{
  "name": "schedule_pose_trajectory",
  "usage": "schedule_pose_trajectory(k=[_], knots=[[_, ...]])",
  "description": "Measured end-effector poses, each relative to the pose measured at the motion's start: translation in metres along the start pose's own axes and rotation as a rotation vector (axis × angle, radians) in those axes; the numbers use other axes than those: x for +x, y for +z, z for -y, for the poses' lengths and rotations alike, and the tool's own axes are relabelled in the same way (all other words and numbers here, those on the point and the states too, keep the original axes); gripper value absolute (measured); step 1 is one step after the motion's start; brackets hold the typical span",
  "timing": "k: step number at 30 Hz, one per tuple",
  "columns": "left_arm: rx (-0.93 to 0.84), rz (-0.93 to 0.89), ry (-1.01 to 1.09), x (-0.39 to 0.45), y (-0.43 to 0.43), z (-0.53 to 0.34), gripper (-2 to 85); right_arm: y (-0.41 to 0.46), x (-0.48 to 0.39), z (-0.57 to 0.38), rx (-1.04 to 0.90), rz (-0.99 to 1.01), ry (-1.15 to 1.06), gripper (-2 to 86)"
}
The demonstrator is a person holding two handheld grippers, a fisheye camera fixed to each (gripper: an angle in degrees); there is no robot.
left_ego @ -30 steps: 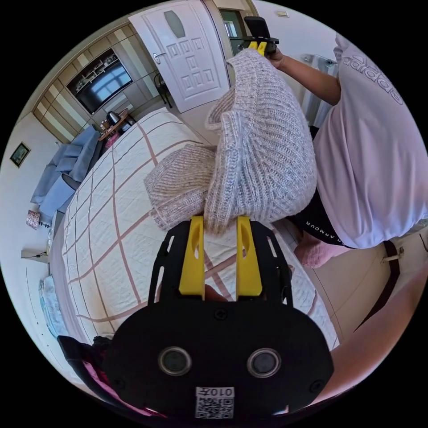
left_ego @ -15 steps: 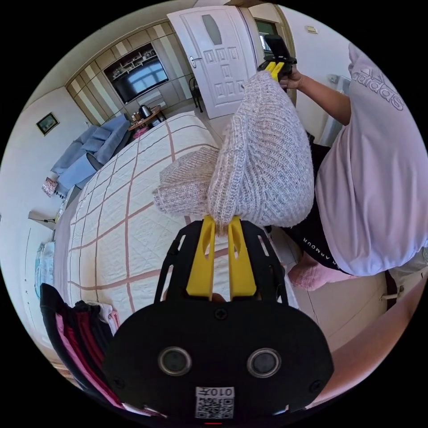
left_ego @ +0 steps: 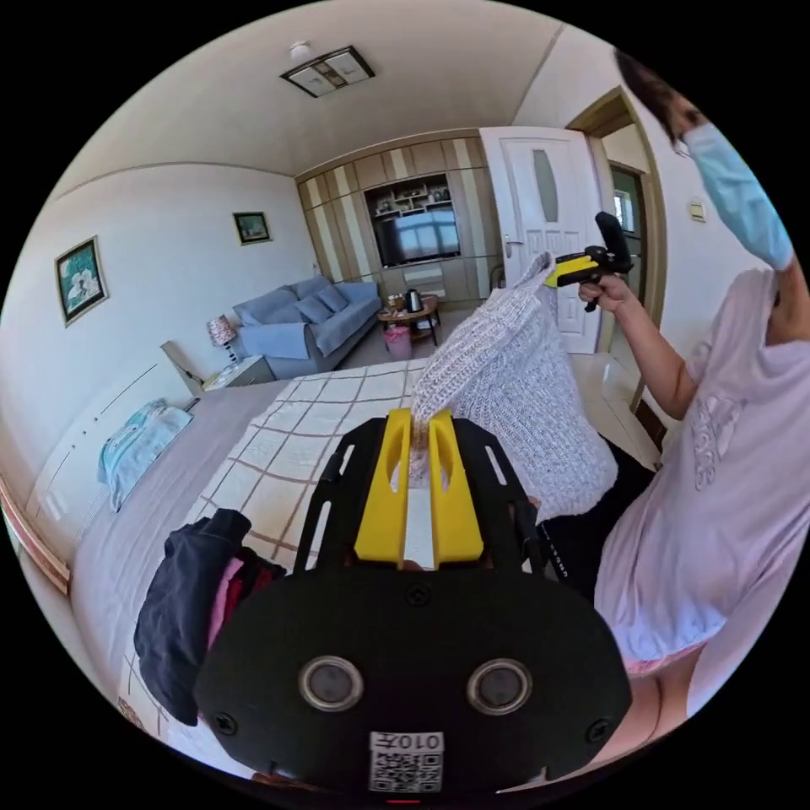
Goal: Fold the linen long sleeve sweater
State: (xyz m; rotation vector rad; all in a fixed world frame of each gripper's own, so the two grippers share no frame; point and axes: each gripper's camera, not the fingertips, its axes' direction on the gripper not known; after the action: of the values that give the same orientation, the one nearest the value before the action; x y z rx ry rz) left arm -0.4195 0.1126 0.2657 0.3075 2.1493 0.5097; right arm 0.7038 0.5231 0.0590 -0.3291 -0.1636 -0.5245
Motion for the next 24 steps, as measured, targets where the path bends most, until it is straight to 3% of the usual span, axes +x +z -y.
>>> schedule_pose_trajectory(k=[3,6,8,10,13,17,24], knots=[[-0.032,-0.015,-0.118,-0.090,0.044,0.050,0.9,0.073,0.086,0.080,-0.154,0.054,0.085,1.5],[0.003,0.121,-0.234,-0.167,0.030,0.122,0.7,0.042,0.147,0.152,0.050,-0.015,0.125,1.5],[0.066,0.284,-0.186,-0.168,-0.009,0.168,0.6,-0.011,0.160,0.186,0.215,-0.137,0.096,1.5],[0.138,0.433,-0.065,-0.139,-0.059,0.214,0.6,-0.032,0.161,0.194,0.249,-0.201,0.062,1.6],[0.157,0.509,0.084,-0.099,-0.085,0.226,0.6,-0.044,0.161,0.170,0.328,-0.190,0.039,1.9],[0.014,0.452,0.141,-0.071,-0.052,0.185,0.7,0.010,0.148,0.106,0.287,0.009,-0.001,2.4],[-0.341,0.276,0.102,0.016,0.131,-0.019,0.7,0.191,0.093,-0.040,-0.059,0.250,0.158,3.1]])
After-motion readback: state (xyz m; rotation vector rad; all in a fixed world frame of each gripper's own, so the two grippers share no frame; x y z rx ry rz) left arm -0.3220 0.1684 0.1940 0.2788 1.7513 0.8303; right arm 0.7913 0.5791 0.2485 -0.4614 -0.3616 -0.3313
